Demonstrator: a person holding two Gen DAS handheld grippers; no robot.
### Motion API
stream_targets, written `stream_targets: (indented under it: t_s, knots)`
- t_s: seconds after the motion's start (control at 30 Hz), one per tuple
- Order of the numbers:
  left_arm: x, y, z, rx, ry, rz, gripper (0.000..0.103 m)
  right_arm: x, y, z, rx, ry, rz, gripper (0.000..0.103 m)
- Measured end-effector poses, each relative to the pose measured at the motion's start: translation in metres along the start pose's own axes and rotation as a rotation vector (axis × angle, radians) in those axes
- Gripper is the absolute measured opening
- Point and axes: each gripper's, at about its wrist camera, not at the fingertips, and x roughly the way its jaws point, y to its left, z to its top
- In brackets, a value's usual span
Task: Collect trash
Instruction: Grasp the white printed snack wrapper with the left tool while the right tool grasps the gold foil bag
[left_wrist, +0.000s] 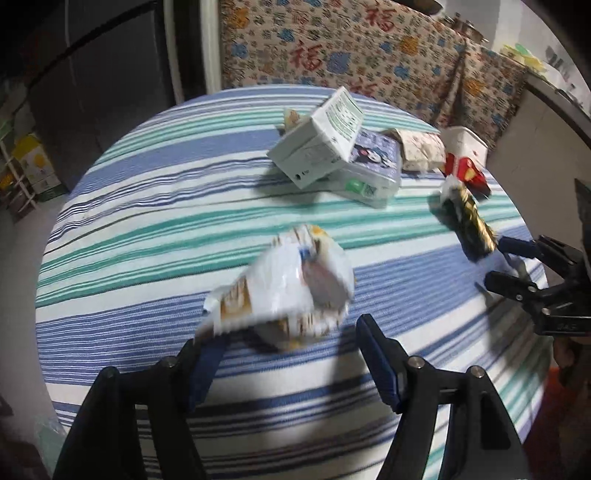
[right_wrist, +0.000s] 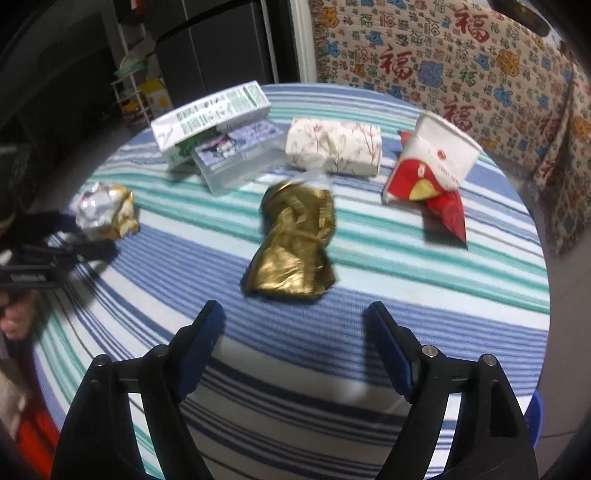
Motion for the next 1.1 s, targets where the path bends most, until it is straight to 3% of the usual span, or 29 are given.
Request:
stream_targets:
  t_s: [0.1,0.33,0.63,0.73,0.77,0.83,0.97,1.1]
  knots:
    - [-0.003,-0.003,-0.001,0.024,0.01,-0.034,0.072,-0.003,0.007,-0.002,-0.027,-0.007,-0.007,0.084]
    - [-0.003,-0.004,0.002,0.023,-0.031,-0.034,0.072,-0.015,0.013,0.01,-0.024,-0.068,-0.006,0.087]
    - [-0.007,0.001,0.011,0.001,-0.089,-0.012,0.072,0.003,0.01,0.033,0.017,-0.035,0.034,0.082]
    - [-0.006,0.001,0.013,-0.006,-0.096,-0.006,0.072,0.01,0.01,0.036,0.032,-0.017,0.025,0.068]
    - [-0.007,0.0,0.013,-0.005,-0.101,-0.006,0.061,0.013,0.01,0.037,0.037,0.001,0.012,0.045]
    - [-0.01,-0.001,0.013,0.001,-0.11,-0.011,0.049,0.011,0.008,0.037,0.044,0.007,-0.021,0.027]
    - [-0.014,0.006,0.014,-0.037,-0.13,-0.017,0.032,-0.001,0.003,0.035,0.072,0.004,-0.003,0.022]
    - [-0.019,0.008,0.014,-0.073,-0.148,-0.025,0.025,-0.018,-0.002,0.029,0.104,-0.028,0.027,0.022]
